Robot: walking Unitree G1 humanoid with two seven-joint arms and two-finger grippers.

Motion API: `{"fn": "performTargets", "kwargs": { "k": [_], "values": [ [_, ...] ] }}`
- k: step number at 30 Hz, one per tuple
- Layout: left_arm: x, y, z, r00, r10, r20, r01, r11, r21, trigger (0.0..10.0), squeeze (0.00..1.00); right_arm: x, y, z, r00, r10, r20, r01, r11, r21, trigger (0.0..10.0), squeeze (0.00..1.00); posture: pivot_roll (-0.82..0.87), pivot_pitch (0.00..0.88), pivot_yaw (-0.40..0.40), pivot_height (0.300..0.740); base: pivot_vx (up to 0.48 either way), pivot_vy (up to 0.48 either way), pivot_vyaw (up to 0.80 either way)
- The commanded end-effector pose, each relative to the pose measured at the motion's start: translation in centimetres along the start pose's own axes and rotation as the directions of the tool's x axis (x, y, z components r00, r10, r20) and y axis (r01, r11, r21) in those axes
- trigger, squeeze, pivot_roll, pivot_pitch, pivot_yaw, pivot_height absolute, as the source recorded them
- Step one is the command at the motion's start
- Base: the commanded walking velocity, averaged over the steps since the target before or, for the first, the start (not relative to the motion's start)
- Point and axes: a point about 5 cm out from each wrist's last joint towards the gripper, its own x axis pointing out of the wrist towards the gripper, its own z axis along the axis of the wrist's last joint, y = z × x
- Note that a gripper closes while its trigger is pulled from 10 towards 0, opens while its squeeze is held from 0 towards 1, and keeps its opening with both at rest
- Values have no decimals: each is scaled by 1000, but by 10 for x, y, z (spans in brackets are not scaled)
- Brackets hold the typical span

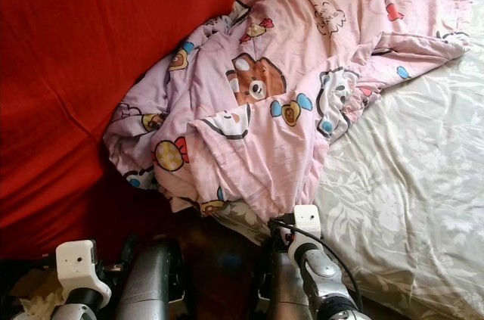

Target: Clean up the room

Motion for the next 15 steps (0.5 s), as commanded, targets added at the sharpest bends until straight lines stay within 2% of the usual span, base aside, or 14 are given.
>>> {"fn": "performTargets", "kwargs": {
  "k": [1, 6, 15],
  "values": [
    [-8, 1, -10, 998, 9, -58, -9, 1000, -6, 10000, 0, -9, -2, -27, 996, -2, -92, 4, 1000, 19, 0, 0, 131, 431, -60, 630, 0, 0, 0],
    [-10, 0, -12, 997, -1, -75, 1, 1000, -10, 10000, 0, -11, -4, -30, 995, -5, -102, 6, 1000, 5, 0, 0, 138, 428, -61, 630, 0, 0, 0],
    [-8, 7, -12, 997, 14, -77, -14, 1000, -1, 10000, 0, -11, 0, -35, 992, -14, -123, 14, 1000, -1, 0, 0, 156, 397, -56, 630, 0, 0, 0]
  ]
}}
